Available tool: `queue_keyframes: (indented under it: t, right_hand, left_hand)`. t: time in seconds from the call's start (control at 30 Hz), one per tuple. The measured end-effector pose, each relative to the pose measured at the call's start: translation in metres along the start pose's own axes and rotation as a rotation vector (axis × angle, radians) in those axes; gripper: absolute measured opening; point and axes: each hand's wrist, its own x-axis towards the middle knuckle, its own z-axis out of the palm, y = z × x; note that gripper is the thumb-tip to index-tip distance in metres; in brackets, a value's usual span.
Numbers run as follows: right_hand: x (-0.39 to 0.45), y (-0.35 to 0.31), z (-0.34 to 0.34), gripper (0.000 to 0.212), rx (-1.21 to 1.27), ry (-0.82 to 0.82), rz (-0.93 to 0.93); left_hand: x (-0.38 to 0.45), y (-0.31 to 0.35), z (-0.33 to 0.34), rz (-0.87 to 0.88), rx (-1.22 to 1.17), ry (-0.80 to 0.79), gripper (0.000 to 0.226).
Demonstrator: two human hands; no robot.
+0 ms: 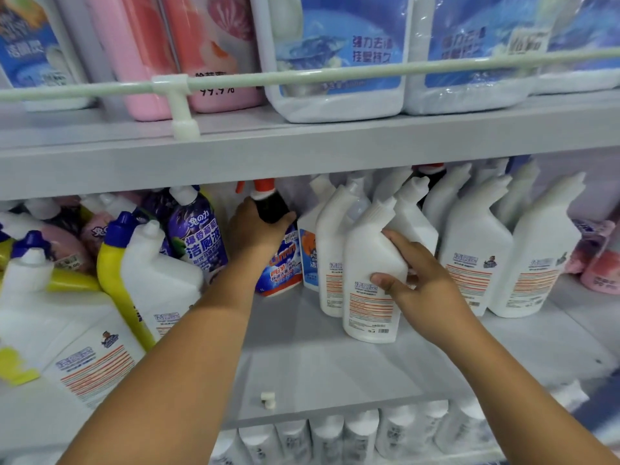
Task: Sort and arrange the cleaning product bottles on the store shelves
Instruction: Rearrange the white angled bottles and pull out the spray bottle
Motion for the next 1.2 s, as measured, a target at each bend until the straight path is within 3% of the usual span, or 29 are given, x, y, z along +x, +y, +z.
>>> queue_keyframes:
  t: [0.13,0.27,0.53,0.6,0.73,0.83,0.9,1.0,1.07,1.13,1.2]
  right_hand:
    - [-0.006,0.01,0.001,0.064,-0.028,-0.031,0.075]
    - [-0.007,0.016,0.007,0.063,-0.036,-0.03,0.106]
    - [0.017,0.013,0.036,0.061,0.06,-0.122,0.117]
    - [0.026,0.013,0.045,0.062,0.058,-0.124,0.097]
    - [0.04,0.014,0.06,0.072,-0.012,-0.135,0.069]
    - [0.043,0.015,0.063,0.057,-0.076,-0.156,0.078]
    - [0.034,0.014,0.052,0.04,-0.005,-0.064,0.095]
    - [0.009,0.014,0.01,0.023,0.101,0.356,0.016]
    - [0.0,0.016,-0.024,0.019,0.055,0.538,-0.013]
    - [0.003,0.019,-0.045,0.029,0.003,0.536,0.022]
    - [0.014,0.022,-0.046,0.041,-0.004,0.353,0.114]
  left_hand:
    - [-0.045,0.001,-0.005,0.04,-0.131,0.041,0.051]
    - [-0.093,0.005,-0.023,0.072,-0.13,0.136,0.055]
    - [-0.145,-0.012,-0.054,-0.043,-0.257,0.063,0.054]
    - [-0.147,-0.013,-0.054,-0.041,-0.256,0.0,0.059]
    - [-0.145,-0.007,-0.048,-0.039,-0.25,-0.114,0.048]
    - [-0.148,0.002,-0.043,-0.01,-0.198,-0.165,0.063]
    - [-0.149,0.004,-0.04,-0.005,-0.178,-0.192,0.068]
    - [-0.148,0.01,-0.037,-0.007,-0.187,-0.239,0.06]
    - [-0.148,0.015,-0.031,-0.031,-0.211,-0.275,0.049]
    - [-0.151,0.023,-0.025,-0.032,-0.239,-0.311,0.039]
    - [-0.155,0.031,-0.02,-0.02,-0.297,-0.332,0.039]
